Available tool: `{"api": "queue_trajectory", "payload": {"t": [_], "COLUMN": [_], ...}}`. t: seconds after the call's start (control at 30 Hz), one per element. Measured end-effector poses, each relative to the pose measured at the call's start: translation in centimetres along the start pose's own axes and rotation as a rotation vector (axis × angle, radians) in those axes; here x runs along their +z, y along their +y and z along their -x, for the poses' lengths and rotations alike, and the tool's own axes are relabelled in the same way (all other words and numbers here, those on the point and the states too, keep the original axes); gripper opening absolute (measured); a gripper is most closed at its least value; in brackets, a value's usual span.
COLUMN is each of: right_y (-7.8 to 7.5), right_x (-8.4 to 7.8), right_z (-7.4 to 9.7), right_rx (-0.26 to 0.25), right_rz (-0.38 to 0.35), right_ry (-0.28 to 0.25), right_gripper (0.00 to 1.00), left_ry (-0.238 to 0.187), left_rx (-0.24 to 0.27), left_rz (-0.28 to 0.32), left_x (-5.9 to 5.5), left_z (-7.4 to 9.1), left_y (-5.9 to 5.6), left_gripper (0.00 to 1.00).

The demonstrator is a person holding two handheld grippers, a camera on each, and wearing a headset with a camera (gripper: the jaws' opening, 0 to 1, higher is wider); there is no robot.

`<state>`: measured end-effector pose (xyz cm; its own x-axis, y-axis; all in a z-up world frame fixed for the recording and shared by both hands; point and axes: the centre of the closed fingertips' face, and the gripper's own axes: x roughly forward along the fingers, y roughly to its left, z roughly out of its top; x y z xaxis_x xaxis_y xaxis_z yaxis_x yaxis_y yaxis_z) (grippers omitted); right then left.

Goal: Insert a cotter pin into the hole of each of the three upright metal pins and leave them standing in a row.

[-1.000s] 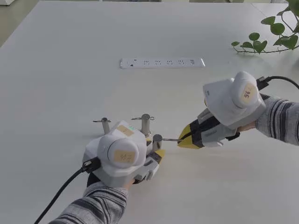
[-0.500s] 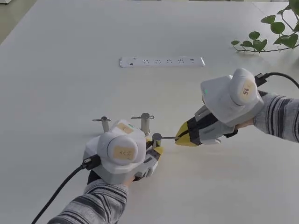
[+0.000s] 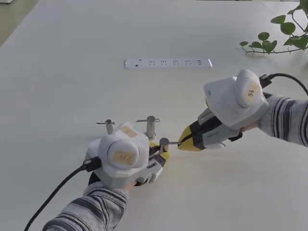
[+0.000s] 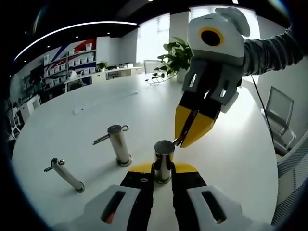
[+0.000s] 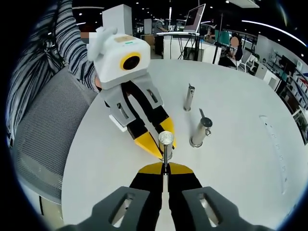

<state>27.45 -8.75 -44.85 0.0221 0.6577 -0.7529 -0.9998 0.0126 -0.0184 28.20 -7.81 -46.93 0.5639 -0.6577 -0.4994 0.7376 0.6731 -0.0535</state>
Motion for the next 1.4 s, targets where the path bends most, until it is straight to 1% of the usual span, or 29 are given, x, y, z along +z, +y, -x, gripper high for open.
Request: {"api": "queue_trajectory", "payload": {"t": [0.13,0.2,0.27,0.3,0.33,0.47,0.57,0.67,0.77,0.83,0.93,0.97,1.0,1.03,1.13,1.23,1.3,1.4], "right_y": [0.1,0.2,0.3,0.2,0.3,0.0,-0.2,-0.3,-0.2,-0.2,-0.4,-0.6,-0.6,-0.7,-0.6,-0.4,-0.2,0.0], "right_x": [0.4,0.5,0.5,0.6,0.7,0.9,0.9,0.7,0.5,0.4,0.4,0.3,0.3,0.4,0.5,0.5,0.6,0.7], "right_z": [-0.2,-0.3,-0.4,-0.4,-0.5,-0.8,-0.9,-0.9,-1.2,-1.1,-0.7,-0.3,-0.1,0.2,0.7,0.9,1.0,0.9], "right_rx": [0.000,-0.004,-0.007,-0.011,-0.011,-0.021,-0.024,-0.027,-0.040,-0.042,-0.058,-0.078,-0.086,-0.098,-0.101,-0.117,-0.113,-0.110], "right_rz": [-0.027,-0.047,-0.086,-0.096,-0.091,-0.109,-0.099,-0.058,-0.049,-0.047,-0.069,-0.071,-0.065,-0.052,-0.060,-0.102,-0.098,-0.096], "right_ry": [0.002,0.007,0.014,0.017,0.015,0.007,0.009,0.025,0.033,0.027,0.019,0.030,0.037,0.031,0.024,0.019,0.018,0.017], "right_gripper": [0.00,0.00,0.00,0.00,0.00,0.00,0.00,0.00,0.00,0.00,0.08,0.10,0.11,0.11,0.07,0.04,0.01,0.00], "left_ry": [0.001,-0.001,-0.006,-0.009,-0.009,-0.008,-0.008,-0.006,-0.010,-0.010,-0.009,-0.010,-0.009,-0.009,-0.012,-0.012,-0.012,-0.011], "left_rx": [0.016,0.034,0.047,0.055,0.060,0.074,0.079,0.082,0.088,0.090,0.092,0.094,0.096,0.101,0.114,0.122,0.120,0.125], "left_rz": [0.000,0.017,0.045,0.073,0.085,0.101,0.107,0.107,0.113,0.117,0.119,0.120,0.122,0.126,0.139,0.171,0.177,0.180], "left_x": [-0.1,-0.1,-0.2,-0.3,-0.3,-0.4,-0.5,-0.5,-0.5,-0.5,-0.5,-0.5,-0.5,-0.5,-0.5,-0.6,-0.6,-0.5], "left_z": [0.0,0.0,0.0,0.0,0.0,0.0,0.0,-0.1,-0.1,-0.1,-0.1,-0.2,-0.2,-0.2,-0.2,-0.3,-0.3,-0.3], "left_y": [-0.1,0.0,0.1,0.1,0.1,0.2,0.2,0.2,0.2,0.2,0.2,0.2,0.2,0.2,0.2,0.2,0.3,0.3], "left_gripper": [0.10,0.10,0.10,0.10,0.10,0.10,0.10,0.10,0.10,0.10,0.10,0.10,0.10,0.10,0.10,0.11,0.11,0.11]}}
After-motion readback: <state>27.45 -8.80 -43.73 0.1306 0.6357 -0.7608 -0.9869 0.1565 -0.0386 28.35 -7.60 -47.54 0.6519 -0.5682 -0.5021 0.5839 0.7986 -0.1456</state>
